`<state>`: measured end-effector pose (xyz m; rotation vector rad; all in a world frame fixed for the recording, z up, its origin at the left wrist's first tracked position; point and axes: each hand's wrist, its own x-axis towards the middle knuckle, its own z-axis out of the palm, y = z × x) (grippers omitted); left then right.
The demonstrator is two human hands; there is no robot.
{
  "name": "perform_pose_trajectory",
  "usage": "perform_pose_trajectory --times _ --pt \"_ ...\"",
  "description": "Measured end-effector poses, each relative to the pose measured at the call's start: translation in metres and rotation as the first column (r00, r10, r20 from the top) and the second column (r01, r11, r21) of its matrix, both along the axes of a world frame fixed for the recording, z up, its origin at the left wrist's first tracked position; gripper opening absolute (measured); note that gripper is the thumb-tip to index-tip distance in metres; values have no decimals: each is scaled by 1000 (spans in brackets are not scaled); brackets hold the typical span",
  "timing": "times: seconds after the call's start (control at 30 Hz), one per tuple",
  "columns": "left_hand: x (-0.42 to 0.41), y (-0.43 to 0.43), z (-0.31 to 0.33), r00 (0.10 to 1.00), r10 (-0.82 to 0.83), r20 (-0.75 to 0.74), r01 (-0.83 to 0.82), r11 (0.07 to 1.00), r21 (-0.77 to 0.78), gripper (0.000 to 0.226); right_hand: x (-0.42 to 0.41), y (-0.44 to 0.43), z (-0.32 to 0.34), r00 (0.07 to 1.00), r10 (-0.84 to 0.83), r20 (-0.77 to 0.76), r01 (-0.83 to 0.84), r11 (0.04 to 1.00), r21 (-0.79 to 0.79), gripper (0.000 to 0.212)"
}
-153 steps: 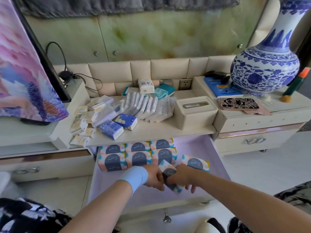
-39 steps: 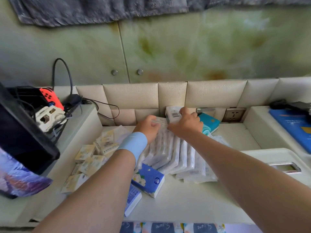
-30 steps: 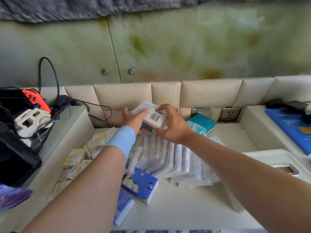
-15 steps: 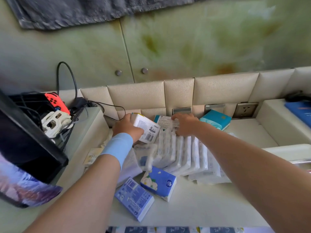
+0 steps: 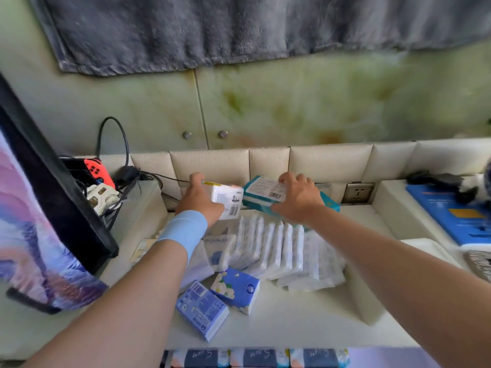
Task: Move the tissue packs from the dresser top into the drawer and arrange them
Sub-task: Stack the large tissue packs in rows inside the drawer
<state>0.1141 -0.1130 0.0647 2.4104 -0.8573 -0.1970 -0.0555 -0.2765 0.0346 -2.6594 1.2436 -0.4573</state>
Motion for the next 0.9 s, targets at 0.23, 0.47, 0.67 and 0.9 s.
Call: perform_pose_trajectory --times 0.23,0.47,0.67,0.9 --pt "-45 48 24 979 -201 22 196 969 147 58 -60 41 42 960 -194 203 -21 672 741 48" --pt "-106 116 23 944 -329 38 305 910 281 57 -124 101 52 946 -281 163 -60 341 938 37" --pt "-135 167 13 918 -395 -40 378 838 394 55 -180 154 37 997 -70 23 -8 202 979 30" --pt "-165 211 -14 903 -426 -50 406 812 419 55 -252 194 -7 930 189 -314 229 369 901 59"
